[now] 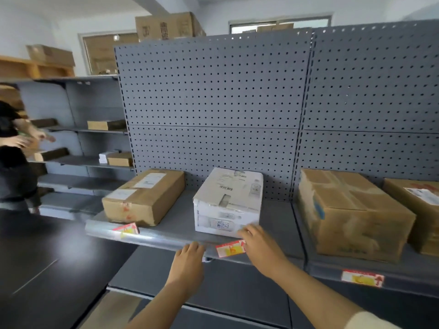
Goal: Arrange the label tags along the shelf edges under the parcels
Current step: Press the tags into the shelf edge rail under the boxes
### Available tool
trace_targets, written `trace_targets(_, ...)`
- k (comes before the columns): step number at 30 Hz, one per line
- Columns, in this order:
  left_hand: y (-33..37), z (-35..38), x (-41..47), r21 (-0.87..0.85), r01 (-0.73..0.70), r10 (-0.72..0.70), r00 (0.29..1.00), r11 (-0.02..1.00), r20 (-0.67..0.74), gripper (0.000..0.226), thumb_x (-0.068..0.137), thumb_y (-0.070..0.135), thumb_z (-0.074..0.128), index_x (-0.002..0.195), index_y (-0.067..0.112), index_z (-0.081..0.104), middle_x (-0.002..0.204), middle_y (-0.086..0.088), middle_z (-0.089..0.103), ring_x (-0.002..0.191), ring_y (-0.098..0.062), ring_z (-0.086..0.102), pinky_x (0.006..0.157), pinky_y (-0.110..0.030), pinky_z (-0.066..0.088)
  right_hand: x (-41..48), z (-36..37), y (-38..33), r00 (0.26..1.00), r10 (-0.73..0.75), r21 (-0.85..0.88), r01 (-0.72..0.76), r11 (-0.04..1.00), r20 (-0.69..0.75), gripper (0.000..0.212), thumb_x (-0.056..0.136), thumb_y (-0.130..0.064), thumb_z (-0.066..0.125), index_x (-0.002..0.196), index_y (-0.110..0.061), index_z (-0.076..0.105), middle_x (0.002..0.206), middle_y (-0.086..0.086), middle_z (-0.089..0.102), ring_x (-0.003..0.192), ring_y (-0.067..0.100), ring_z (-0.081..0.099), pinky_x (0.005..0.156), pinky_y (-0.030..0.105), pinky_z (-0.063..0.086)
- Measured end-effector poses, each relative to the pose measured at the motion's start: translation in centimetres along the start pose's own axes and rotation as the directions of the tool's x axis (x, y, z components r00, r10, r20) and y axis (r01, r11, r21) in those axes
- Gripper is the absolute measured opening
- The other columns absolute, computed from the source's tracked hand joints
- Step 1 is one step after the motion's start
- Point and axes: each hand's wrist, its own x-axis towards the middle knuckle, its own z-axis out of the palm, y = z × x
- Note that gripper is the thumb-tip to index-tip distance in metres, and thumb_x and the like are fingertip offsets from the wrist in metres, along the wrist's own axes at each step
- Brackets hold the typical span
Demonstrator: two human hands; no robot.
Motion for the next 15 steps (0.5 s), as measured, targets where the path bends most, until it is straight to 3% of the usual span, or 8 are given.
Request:
trace_targets(8,-4.6,-0.5,3.3,-0.164,-0.152,0.151,0.988,0.975,-0.019,0.043,0.089,0.008,0.047,0.129,0.022,0.055,0.129,0.003,0.055,0.119,-0.020,0.051,0.097,-0.027,0.038,2.5,0.7,-2.5,0.980,0.164,-0.083,-0.154,0.985,0.117,0.035,0.087,0.005,0.053,0.115,-0.015,0.060,0.115,0.003,0.057,0.097,0.022,0.058,0.075,0.032,0.048)
trace_targets(15,-2.1,-0.7,4.5,-0.165,-0.226,0.223,0.974,0.960,-0.039,0.026,0.092,0.012,0.044,0.115,0.017,0.057,0.119,0.001,0.057,0.110,-0.021,0.053,0.090,-0.029,0.040,3.0,1.2,-3.7,0.961,0.249,-0.040,-0.246,0.968,0.122,0.038,0.087,0.004,0.052,0.118,-0.017,0.060,0.121,0.004,0.054,0.103,0.025,0.059,0.084,0.035,0.050)
